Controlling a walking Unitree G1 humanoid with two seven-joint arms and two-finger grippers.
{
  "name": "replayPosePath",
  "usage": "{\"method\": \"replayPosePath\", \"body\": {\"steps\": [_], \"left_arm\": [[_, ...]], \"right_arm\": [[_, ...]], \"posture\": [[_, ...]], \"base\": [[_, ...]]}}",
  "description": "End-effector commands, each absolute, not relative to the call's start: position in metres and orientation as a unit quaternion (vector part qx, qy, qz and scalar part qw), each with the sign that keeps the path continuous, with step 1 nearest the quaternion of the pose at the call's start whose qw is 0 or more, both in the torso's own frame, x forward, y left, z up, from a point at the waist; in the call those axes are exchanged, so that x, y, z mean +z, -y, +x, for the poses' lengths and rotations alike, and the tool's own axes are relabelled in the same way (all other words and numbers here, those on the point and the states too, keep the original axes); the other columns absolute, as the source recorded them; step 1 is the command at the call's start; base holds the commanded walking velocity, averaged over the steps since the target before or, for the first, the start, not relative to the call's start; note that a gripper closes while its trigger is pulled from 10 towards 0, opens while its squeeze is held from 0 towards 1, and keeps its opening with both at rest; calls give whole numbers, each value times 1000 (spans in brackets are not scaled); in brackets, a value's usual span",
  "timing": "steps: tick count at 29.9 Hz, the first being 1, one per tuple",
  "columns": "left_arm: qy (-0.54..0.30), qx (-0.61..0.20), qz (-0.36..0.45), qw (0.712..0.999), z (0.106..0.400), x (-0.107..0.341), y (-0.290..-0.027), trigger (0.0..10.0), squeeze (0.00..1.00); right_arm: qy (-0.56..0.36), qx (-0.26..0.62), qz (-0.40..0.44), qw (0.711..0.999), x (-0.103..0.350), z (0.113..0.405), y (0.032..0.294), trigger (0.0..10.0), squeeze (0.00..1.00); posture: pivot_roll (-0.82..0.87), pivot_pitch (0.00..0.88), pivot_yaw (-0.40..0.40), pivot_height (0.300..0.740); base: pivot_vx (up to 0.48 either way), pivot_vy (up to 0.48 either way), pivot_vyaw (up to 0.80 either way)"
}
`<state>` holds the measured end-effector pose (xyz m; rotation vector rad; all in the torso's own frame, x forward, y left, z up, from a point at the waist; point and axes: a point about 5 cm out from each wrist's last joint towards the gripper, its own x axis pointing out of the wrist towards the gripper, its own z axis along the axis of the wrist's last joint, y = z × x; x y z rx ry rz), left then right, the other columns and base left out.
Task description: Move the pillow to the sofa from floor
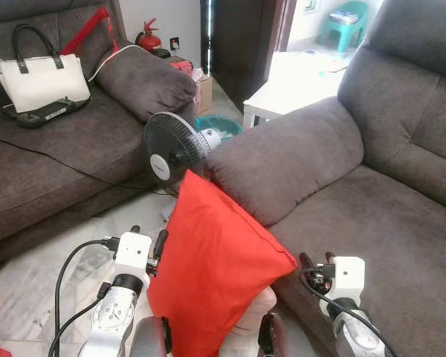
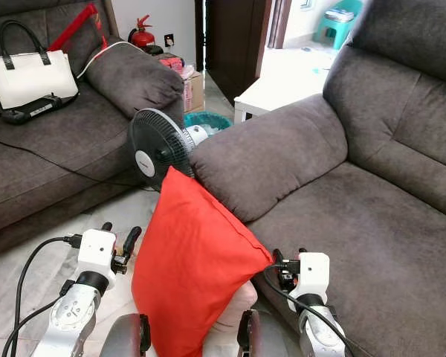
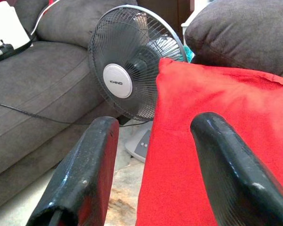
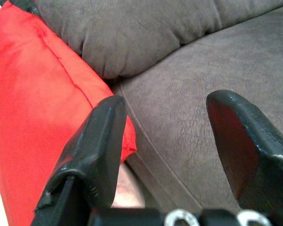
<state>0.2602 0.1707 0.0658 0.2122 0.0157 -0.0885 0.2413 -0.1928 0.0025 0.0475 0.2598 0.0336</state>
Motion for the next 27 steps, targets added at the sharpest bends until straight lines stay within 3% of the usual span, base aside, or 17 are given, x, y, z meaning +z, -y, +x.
{"method": "replayPosePath", "body": {"steps": [1, 11, 20, 27], "left_arm": [[-9, -42, 103, 994, 261, 65, -171, 10000, 0], [-10, -42, 103, 994, 261, 64, -171, 10000, 0], [-9, -42, 102, 994, 262, 64, -171, 10000, 0], [-9, -43, 102, 994, 262, 64, -170, 10000, 0]], "right_arm": [[-129, 13, 23, 991, 2, 241, 195, 10000, 0], [-137, 22, 24, 990, -1, 241, 193, 10000, 0], [-148, 35, 20, 988, -4, 241, 191, 10000, 0], [-142, 25, 23, 989, -4, 241, 192, 10000, 0]], "posture": [[121, 7, -60, 579], [121, 7, -60, 579], [121, 7, -61, 526], [122, 7, -61, 526]], "base": [[0, 0, 0], [0, 0, 0], [0, 0, 0], [0, 0, 0]]}}
